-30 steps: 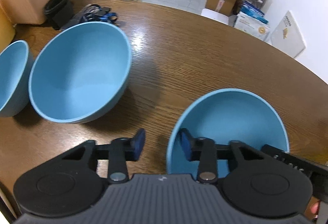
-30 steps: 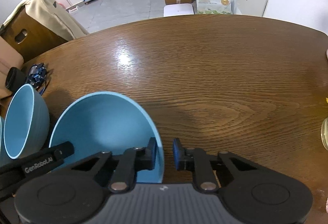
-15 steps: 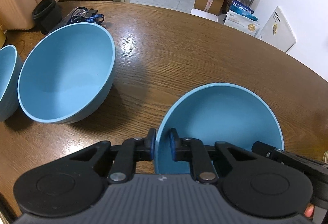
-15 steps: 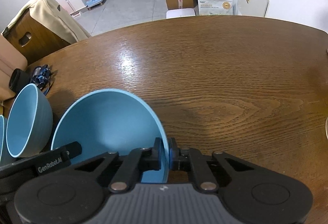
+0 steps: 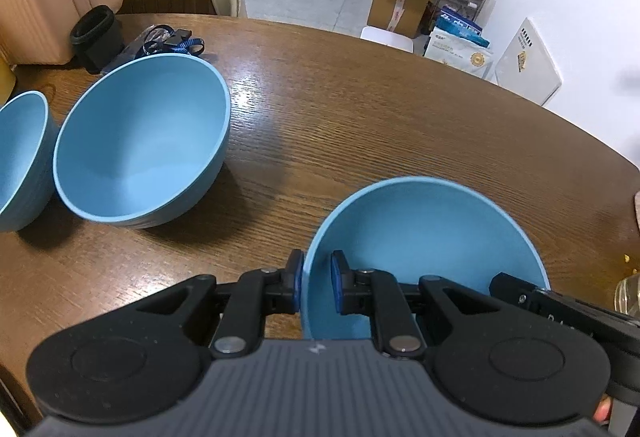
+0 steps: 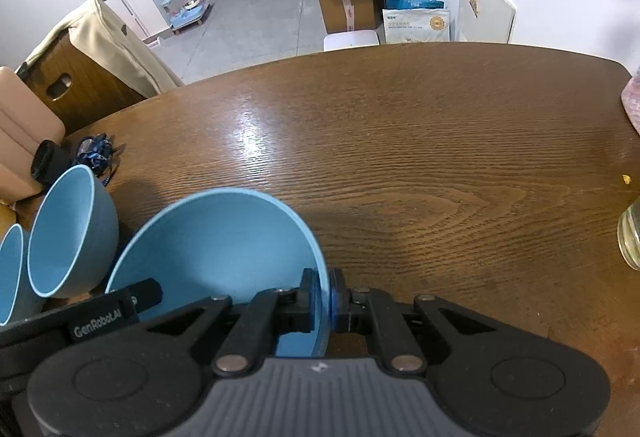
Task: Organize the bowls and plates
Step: 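Lift and carry the gripped blue bowls with both tools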
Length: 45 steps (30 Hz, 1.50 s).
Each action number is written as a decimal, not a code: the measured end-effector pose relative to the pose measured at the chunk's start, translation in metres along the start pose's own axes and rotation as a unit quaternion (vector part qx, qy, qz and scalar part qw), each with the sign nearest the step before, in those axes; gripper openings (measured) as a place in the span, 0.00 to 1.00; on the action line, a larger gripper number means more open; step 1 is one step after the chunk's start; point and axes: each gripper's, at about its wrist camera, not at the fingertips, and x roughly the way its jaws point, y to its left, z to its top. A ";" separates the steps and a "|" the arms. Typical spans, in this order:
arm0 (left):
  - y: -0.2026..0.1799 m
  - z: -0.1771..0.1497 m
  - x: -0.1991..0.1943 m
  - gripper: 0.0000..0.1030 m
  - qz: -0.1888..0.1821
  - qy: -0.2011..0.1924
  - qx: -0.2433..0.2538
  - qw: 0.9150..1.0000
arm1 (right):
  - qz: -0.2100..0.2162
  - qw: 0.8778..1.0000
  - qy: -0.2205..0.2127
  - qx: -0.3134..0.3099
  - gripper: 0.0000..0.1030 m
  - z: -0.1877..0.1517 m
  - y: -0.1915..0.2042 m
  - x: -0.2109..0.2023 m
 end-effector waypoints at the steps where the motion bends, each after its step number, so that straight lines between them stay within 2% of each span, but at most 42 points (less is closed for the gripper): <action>1: 0.000 -0.002 -0.002 0.15 -0.001 -0.001 0.001 1.000 | -0.001 1.000 -0.002 -0.001 0.07 -0.002 0.000 -0.003; 12: 0.003 -0.037 -0.036 0.15 -0.021 -0.017 0.025 0.999 | -0.003 1.000 -0.026 -0.003 0.07 -0.042 -0.007 -0.033; 16: -0.002 -0.059 -0.051 0.15 -0.024 -0.032 0.049 0.998 | 0.004 0.999 -0.035 0.008 0.07 -0.064 -0.015 -0.049; 21: -0.006 -0.088 -0.061 0.15 -0.033 -0.031 0.072 0.996 | 0.001 0.999 -0.049 0.020 0.07 -0.093 -0.027 -0.066; 35: -0.023 -0.155 -0.075 0.15 -0.022 -0.028 0.142 0.989 | -0.013 0.997 -0.074 0.016 0.07 -0.162 -0.048 -0.089; 45: -0.035 -0.187 -0.069 0.15 -0.008 -0.021 0.188 0.982 | -0.024 0.996 -0.084 0.011 0.07 -0.192 -0.056 -0.088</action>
